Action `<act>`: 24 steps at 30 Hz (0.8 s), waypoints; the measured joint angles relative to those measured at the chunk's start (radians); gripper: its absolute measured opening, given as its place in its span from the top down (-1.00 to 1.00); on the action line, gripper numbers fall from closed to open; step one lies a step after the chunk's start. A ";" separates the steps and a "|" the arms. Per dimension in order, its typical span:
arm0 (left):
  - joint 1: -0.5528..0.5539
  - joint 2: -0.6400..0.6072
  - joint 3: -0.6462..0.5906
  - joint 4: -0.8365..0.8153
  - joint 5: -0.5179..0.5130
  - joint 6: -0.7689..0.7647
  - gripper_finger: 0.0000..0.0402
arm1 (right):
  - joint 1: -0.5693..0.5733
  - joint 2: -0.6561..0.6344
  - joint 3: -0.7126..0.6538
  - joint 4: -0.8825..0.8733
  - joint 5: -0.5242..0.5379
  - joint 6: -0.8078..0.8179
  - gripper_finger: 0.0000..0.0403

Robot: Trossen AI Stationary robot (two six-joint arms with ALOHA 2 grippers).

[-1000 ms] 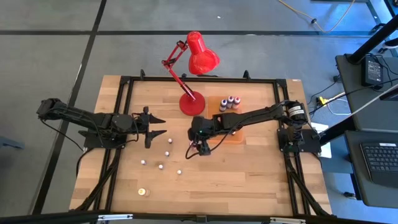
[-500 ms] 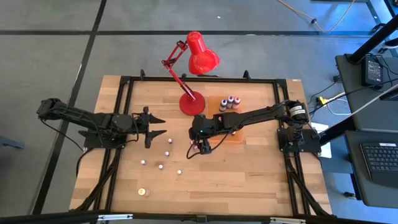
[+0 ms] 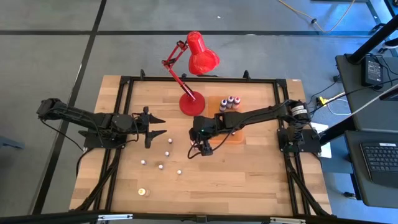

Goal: Pick & Place food coloring
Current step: Put the large orange food coloring bottle into the orange bin

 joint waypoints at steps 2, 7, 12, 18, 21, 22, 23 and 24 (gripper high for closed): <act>0.000 0.000 0.000 0.000 0.000 0.000 -0.06 | 0.002 -0.001 0.001 0.008 -0.001 0.001 -0.47; 0.000 0.000 0.000 0.000 0.000 0.000 -0.07 | 0.007 0.007 -0.018 0.025 0.024 0.002 -0.47; 0.000 0.000 0.000 -0.001 0.000 0.000 -0.06 | 0.007 0.032 -0.023 0.029 0.031 0.004 -0.47; 0.000 0.000 0.000 -0.003 0.000 0.000 -0.06 | 0.007 0.035 -0.023 0.038 0.031 0.004 -0.35; 0.000 0.000 0.000 -0.004 0.000 0.000 -0.06 | 0.007 0.035 -0.023 0.038 0.031 -0.001 -0.24; 0.000 0.000 0.000 -0.003 0.000 0.000 -0.06 | 0.007 0.035 -0.023 0.037 0.031 -0.001 -0.21; 0.000 0.000 0.000 -0.004 0.000 0.000 -0.07 | 0.007 0.035 -0.023 0.037 0.031 -0.001 -0.18; 0.000 0.000 0.000 -0.004 0.000 0.000 -0.07 | 0.007 0.035 -0.023 0.037 0.031 -0.001 -0.15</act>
